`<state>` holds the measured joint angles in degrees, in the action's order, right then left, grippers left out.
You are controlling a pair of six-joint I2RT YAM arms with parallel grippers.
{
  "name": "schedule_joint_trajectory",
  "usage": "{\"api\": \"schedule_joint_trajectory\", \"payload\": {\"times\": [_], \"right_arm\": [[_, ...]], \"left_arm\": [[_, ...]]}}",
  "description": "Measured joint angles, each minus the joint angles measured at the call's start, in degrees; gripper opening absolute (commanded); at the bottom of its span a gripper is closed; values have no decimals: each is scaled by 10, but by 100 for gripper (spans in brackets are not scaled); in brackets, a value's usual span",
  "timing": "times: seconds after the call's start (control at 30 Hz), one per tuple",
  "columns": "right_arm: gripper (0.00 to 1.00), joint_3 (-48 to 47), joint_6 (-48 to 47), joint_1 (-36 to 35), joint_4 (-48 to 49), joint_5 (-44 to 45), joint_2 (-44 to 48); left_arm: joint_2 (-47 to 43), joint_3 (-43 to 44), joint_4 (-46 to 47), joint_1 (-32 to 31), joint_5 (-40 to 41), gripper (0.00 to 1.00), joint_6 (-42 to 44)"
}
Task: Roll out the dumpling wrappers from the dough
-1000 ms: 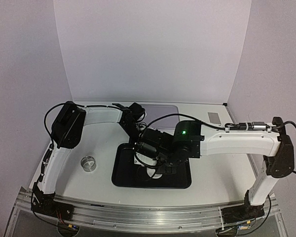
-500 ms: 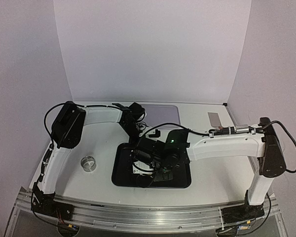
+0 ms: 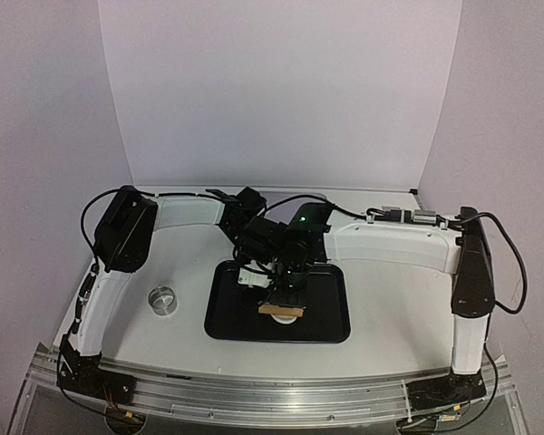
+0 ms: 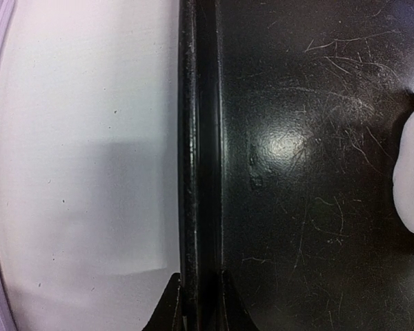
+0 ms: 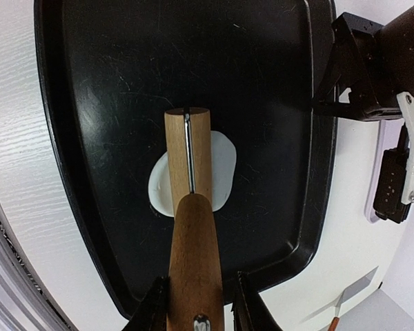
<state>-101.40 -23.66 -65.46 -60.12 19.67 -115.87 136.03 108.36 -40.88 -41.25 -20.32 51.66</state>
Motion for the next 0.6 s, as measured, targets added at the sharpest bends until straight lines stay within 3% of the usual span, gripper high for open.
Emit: {"api": "schedule_joint_trajectory", "payload": {"times": [0.6], "right_arm": [[0,-99,-12,47,-60,-29,-44]], "left_arm": [[0,-2,20,1,19,0,6]]}}
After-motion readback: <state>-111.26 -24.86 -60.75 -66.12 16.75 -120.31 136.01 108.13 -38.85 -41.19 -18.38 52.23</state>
